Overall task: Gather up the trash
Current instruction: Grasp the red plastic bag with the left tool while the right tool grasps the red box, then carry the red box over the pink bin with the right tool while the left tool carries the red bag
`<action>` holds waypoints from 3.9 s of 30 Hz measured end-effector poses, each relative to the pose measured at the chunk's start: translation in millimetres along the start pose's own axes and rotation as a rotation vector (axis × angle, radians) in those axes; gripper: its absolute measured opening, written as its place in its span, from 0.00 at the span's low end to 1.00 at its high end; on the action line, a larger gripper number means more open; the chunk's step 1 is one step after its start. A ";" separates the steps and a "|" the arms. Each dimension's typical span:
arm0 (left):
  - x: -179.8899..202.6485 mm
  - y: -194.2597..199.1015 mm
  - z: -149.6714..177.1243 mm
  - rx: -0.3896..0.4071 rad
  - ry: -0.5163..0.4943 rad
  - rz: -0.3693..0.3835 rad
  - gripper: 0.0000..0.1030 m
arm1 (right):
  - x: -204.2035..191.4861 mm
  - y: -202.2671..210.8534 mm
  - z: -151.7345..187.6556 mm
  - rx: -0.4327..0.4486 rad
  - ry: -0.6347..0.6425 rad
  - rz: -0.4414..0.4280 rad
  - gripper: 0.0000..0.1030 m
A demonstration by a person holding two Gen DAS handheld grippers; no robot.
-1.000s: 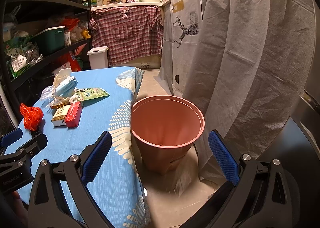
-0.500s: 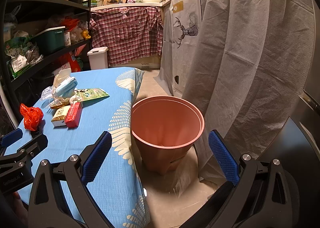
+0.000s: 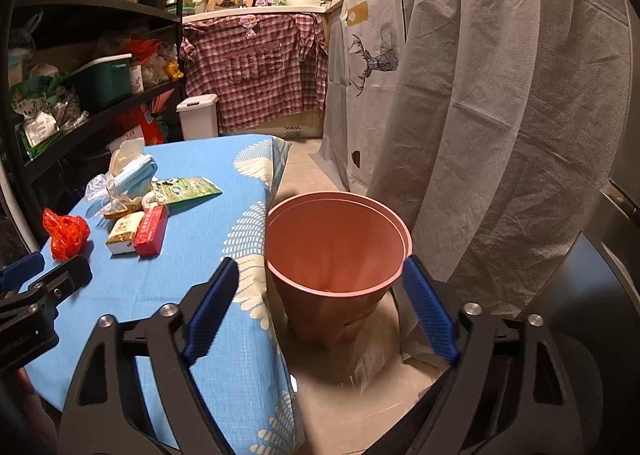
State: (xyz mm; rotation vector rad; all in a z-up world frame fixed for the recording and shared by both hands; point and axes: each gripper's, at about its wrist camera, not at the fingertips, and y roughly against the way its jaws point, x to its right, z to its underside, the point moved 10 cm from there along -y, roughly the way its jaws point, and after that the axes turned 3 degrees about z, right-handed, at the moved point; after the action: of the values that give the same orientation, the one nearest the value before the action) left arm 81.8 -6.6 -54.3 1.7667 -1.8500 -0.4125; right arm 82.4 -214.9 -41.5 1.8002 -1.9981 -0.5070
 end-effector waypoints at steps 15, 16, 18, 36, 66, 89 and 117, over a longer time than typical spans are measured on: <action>-50.2 -7.8 -7.3 -0.006 0.083 -0.107 0.59 | -45.8 -5.4 -7.7 -0.013 -0.003 -0.147 0.55; -51.8 -7.9 -7.9 -0.004 0.082 -0.113 0.58 | -53.7 -7.0 -8.5 -0.014 0.006 -0.163 0.54; -56.7 -9.1 -10.7 0.003 0.082 -0.126 0.55 | -65.2 -9.2 -9.3 -0.015 0.020 -0.183 0.53; -128.8 -19.4 -33.8 0.065 0.132 -0.281 0.47 | -183.8 -68.2 -12.5 -0.046 0.097 -0.366 0.51; -173.9 -73.9 -12.7 -0.070 0.229 -0.313 0.14 | -246.7 -147.9 30.6 -0.227 0.243 -0.400 0.52; -167.2 -58.9 -18.6 -0.051 0.211 -0.284 0.07 | -240.2 -152.5 32.6 -0.243 0.291 -0.347 0.47; -100.5 -38.4 -37.0 0.013 0.102 -0.175 0.07 | -149.9 -77.3 -18.7 -0.095 0.202 -0.333 0.33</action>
State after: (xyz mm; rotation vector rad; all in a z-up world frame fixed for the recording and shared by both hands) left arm 133.6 94.3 -63.5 1.9292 -1.6385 -0.3688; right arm 171.1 -73.9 -73.7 2.0448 -1.5255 -0.4859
